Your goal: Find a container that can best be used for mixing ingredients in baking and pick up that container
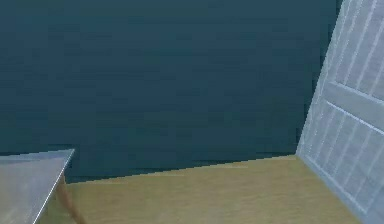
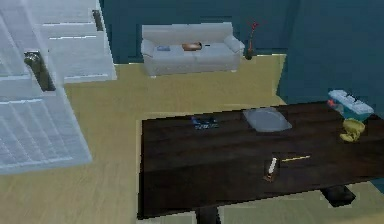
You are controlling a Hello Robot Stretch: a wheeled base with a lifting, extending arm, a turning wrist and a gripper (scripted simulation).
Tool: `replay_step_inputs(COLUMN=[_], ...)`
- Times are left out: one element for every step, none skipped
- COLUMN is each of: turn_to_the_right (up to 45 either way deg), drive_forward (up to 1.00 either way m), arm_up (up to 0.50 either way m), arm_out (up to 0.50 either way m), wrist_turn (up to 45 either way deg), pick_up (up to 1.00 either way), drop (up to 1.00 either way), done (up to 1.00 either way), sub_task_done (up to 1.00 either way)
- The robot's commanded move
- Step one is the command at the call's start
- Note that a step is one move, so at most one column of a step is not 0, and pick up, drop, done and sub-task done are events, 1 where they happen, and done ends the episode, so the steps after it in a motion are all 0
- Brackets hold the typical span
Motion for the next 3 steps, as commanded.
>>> replay_step_inputs(turn_to_the_right=[-9.0,0.0,45.0], drive_forward=[0.0,0.6,0.0], arm_up=[0.0,0.0,0.0], arm_out=[0.0,0.0,0.0], wrist_turn=[0.0,0.0,0.0], pick_up=[0.0,0.0,0.0], drop=[0.0,0.0,0.0], done=[0.0,0.0,0.0], sub_task_done=[0.0,0.0,0.0])
